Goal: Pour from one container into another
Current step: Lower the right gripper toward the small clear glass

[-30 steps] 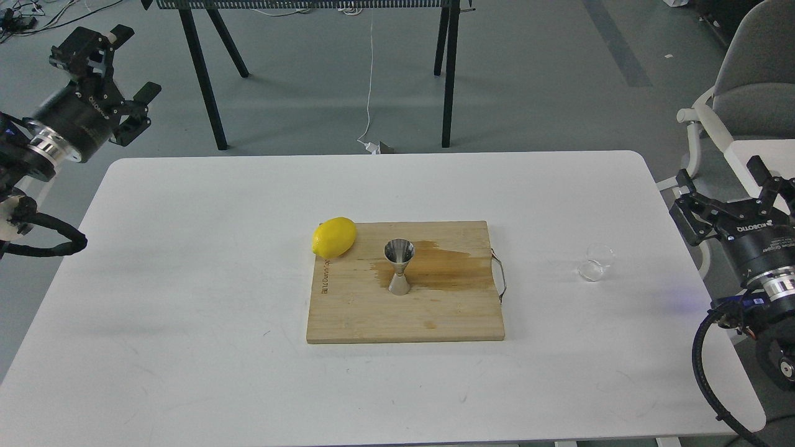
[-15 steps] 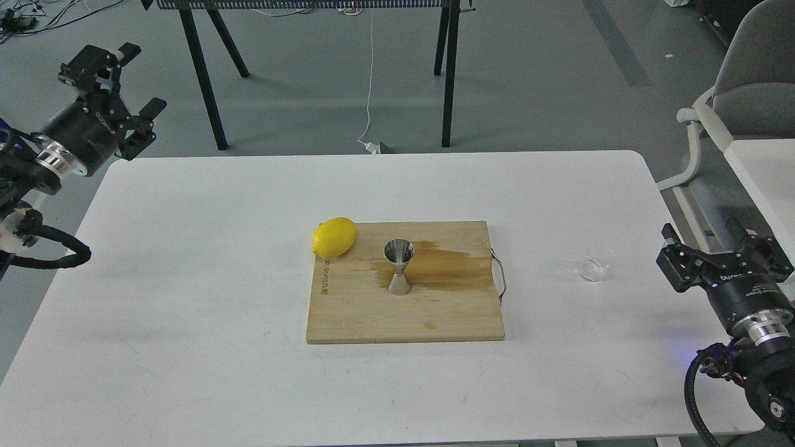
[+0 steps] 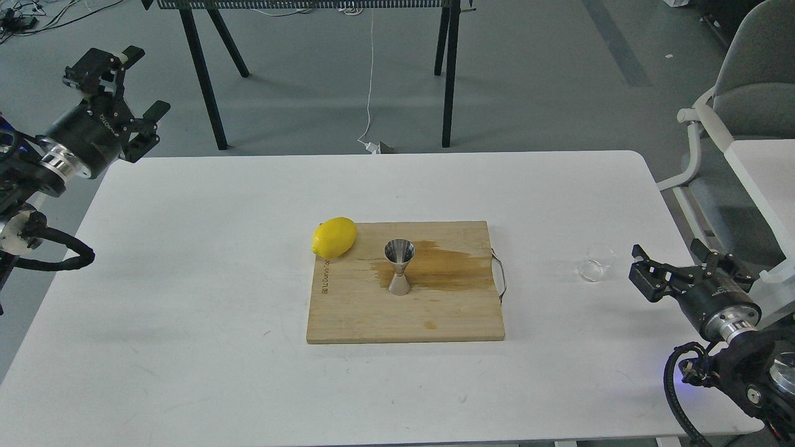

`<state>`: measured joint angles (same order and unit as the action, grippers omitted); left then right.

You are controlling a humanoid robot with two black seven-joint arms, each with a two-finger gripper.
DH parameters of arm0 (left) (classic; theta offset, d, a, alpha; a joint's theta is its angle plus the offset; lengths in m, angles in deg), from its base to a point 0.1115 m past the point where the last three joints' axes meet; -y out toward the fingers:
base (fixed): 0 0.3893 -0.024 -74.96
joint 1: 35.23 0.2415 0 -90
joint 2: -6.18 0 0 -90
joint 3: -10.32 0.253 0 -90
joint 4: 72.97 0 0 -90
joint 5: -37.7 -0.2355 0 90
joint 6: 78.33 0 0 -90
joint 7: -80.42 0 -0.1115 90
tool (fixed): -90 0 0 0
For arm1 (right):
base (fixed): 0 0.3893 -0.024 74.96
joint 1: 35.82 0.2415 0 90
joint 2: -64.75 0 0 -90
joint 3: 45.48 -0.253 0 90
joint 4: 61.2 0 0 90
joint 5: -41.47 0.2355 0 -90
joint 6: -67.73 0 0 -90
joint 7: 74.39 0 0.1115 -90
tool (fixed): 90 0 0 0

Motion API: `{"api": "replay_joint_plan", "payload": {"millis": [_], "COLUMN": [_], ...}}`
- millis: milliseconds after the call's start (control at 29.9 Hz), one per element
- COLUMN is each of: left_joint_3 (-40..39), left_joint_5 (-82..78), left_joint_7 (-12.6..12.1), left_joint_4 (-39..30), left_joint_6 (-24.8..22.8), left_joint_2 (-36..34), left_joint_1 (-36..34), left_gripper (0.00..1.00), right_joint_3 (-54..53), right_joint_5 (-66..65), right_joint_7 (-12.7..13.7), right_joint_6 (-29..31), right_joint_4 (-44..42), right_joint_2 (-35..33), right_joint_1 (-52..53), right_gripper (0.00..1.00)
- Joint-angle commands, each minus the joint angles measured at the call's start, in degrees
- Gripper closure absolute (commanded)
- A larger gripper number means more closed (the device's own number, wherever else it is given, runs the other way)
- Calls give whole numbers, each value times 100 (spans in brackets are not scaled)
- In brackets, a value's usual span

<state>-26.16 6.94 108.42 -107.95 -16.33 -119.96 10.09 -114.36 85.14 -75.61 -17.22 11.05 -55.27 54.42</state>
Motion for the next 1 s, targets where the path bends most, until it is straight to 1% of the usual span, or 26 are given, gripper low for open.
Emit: {"api": "replay_joint_plan", "payload": {"millis": [0, 267, 501, 969], "left_joint_3": [0, 0, 0, -26], "left_joint_5": [0, 9, 9, 9], "left_joint_7": [0, 0, 0, 0], "left_joint_4": [0, 0, 0, 9], "left_joint_6": [0, 0, 0, 0], "left_joint_2": [1, 10, 10, 10], "left_joint_1": [3, 3, 12, 56], "left_gripper": [0, 0, 0, 0], "right_joint_3": [32, 41, 67, 217], "right_joint_5": [-25, -376, -508, -605], "right_joint_7": [-11, -11, -2, -11], "right_joint_6": [-276, -856, -1137, -1305], "right_joint_4": [0, -9, -36, -176], "right_joint_2": [84, 356, 444, 453], "right_joint_1": [117, 415, 477, 574], "right_gripper": [1, 1, 1, 1]}}
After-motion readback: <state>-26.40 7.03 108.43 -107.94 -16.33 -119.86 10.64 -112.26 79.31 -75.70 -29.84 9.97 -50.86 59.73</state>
